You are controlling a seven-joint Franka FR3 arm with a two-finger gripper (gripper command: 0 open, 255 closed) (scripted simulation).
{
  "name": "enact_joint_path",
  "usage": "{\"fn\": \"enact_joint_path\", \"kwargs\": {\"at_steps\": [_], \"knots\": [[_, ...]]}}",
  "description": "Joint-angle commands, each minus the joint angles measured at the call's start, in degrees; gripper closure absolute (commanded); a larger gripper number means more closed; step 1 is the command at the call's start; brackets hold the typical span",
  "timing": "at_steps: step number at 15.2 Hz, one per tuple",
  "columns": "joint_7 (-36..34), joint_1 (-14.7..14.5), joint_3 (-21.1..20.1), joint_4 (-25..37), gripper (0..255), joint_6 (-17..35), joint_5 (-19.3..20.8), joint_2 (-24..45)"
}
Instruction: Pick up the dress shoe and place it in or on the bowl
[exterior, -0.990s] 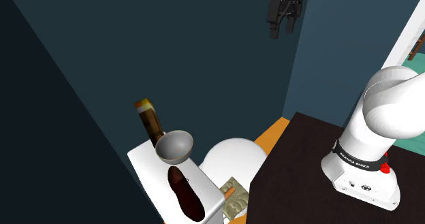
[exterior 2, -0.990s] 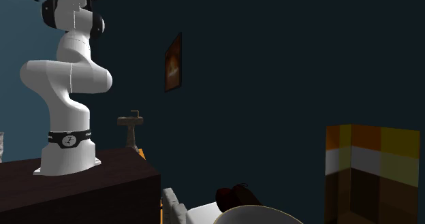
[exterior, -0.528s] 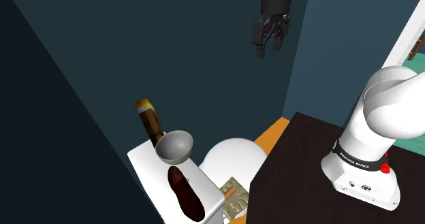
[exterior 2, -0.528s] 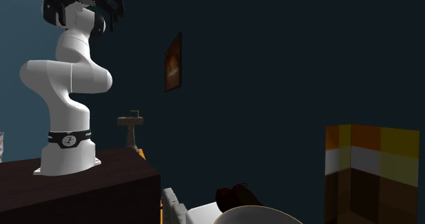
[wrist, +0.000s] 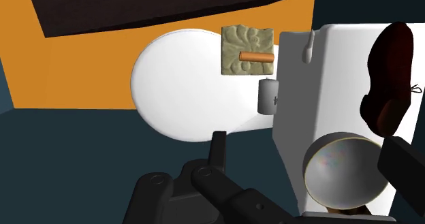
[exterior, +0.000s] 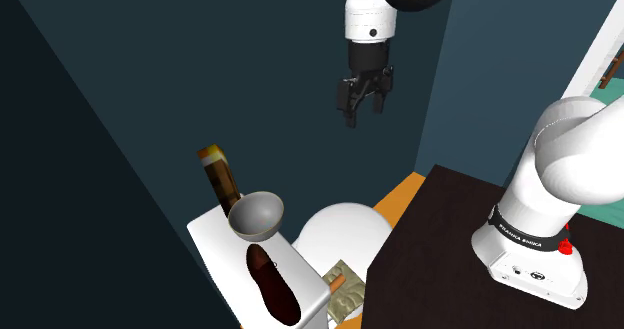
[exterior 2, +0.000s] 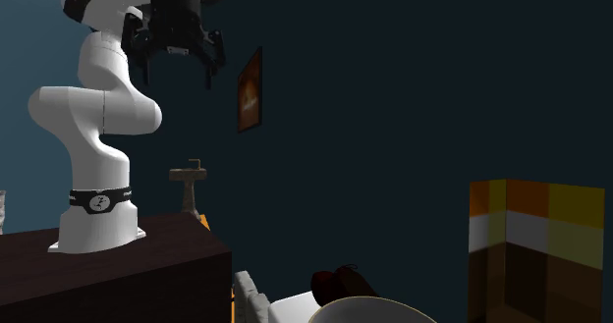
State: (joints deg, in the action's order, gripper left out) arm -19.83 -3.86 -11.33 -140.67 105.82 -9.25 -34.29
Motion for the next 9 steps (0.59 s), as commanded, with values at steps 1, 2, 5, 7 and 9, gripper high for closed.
{"fn": "enact_joint_path", "kwargs": {"at_steps": [1, 2, 5, 7, 9], "knots": [[-2.28, -0.60, -2.15, -0.71, 0, 3.22, -0.87, 2.45], [-3.35, -0.81, -3.18, -0.83, 0, 4.80, -1.16, 3.92], [-6.67, -1.30, -6.24, -0.73, 0, 9.53, -1.67, 8.82], [-9.02, -1.50, -8.25, -0.26, 0, 12.63, -1.61, 12.45], [-11.54, -1.62, -10.21, 0.52, 0, 15.65, -1.15, 16.36]]}}
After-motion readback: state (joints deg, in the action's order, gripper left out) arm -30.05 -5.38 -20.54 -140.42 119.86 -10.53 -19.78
